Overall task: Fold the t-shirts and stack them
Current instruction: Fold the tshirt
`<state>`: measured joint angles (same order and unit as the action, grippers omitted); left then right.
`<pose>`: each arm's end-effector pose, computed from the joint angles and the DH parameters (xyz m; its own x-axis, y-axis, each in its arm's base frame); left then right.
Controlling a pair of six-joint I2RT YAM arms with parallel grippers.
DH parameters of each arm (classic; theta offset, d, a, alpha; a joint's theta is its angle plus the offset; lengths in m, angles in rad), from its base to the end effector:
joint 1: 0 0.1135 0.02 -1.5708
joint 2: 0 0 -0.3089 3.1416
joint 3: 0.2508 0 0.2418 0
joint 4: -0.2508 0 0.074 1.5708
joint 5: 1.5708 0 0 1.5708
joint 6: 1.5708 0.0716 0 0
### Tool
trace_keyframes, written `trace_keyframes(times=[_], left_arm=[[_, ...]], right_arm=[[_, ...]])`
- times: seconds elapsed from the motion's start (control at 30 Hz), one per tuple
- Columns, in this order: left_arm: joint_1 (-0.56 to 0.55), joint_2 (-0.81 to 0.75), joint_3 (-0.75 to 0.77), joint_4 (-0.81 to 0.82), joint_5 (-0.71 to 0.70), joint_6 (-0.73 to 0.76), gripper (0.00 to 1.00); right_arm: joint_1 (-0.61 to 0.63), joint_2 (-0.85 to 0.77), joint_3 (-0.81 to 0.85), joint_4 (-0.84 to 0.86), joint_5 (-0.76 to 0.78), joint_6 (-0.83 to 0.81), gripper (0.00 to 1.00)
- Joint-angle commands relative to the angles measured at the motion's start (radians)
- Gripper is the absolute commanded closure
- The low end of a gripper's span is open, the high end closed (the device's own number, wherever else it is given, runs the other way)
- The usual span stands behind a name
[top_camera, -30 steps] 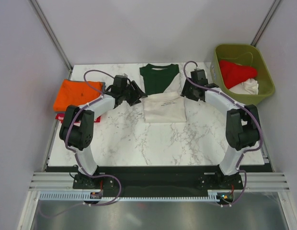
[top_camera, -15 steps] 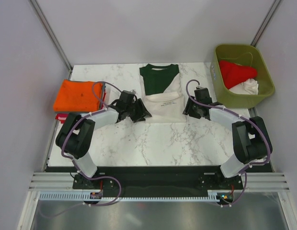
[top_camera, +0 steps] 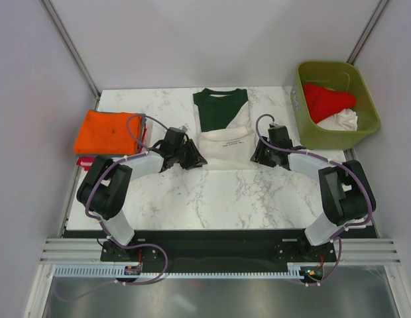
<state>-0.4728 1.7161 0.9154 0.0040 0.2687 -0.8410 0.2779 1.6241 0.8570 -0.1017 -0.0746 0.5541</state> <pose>0.3215 -0.1858 0.1905 -0.8748 -0.3596 -0.3246 -0.0716 0.7586 -0.6476 0.3261 0.0986 0.1916 -0.7927 0.3195 -0.5192 0.1144 0.9145 0.3882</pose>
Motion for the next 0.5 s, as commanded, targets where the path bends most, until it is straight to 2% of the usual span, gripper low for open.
trace_keyframes(times=[0.0,0.17,0.27,0.3,0.37,0.4,0.47], left_arm=[[0.000,-0.007,-0.012,0.047,0.001,0.037,0.65],[0.000,-0.009,-0.024,0.059,0.009,0.034,0.68],[0.000,-0.007,-0.035,0.067,0.018,0.033,0.80],[0.000,-0.010,-0.038,0.067,0.017,0.033,0.90],[0.000,-0.016,-0.047,0.068,0.012,0.034,0.98],[0.000,-0.018,-0.056,0.068,0.010,0.037,0.98],[0.000,-0.030,-0.069,0.068,0.010,0.045,0.98]], right_arm=[[0.006,-0.010,-0.025,0.039,-0.031,0.012,0.51],[0.007,-0.043,-0.062,0.043,-0.051,0.021,0.51],[0.009,-0.055,-0.076,0.045,-0.063,0.026,0.52],[0.007,-0.056,-0.084,0.056,-0.065,0.029,0.55],[0.007,-0.058,-0.093,0.074,-0.080,0.038,0.75],[0.009,-0.059,-0.096,0.077,-0.083,0.040,0.88],[0.007,-0.067,-0.101,0.071,-0.088,0.041,0.98]])
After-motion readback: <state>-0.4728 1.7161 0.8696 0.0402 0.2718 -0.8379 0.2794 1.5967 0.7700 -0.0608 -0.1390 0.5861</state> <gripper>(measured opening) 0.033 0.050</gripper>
